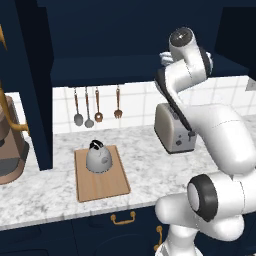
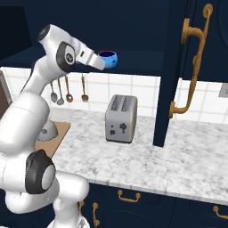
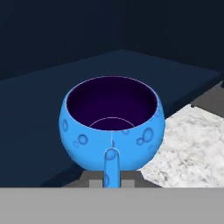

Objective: Pick the kettle from the counter and place it on the tray. Then pick the mug from the cabinet and place it on the tray. Then close the cabinet doors.

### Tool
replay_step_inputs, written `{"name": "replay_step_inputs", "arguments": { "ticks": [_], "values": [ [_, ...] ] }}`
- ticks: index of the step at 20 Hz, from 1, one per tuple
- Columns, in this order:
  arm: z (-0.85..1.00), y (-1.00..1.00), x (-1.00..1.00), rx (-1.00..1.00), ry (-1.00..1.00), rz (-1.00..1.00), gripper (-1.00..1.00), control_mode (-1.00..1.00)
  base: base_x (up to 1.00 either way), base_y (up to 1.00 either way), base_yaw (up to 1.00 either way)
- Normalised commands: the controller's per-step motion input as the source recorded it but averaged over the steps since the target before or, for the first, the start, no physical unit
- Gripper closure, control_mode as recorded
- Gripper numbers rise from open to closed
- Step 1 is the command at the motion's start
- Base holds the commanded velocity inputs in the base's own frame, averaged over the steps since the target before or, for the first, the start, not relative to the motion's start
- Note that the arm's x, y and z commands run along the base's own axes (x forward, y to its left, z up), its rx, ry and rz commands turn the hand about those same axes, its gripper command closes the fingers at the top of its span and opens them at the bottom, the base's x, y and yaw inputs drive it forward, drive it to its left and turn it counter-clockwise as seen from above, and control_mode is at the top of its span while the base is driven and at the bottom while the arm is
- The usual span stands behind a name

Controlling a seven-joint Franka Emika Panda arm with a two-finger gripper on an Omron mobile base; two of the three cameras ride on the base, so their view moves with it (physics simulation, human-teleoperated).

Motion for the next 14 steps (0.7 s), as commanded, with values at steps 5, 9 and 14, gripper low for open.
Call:
{"name": "replay_step_inputs", "arguments": {
  "ticks": [5,9,14],
  "values": [
    [-0.03,0.12,-0.95,0.00,0.00,0.68,1.00,-1.00,0.00,0.00,0.00],
    [-0.09,0.37,-0.78,0.00,0.00,0.86,1.00,-1.00,0.00,0.00,0.00],
    [-0.12,0.40,-0.58,0.00,0.01,0.92,1.00,-1.00,0.00,0.00,0.00]
  ]
}}
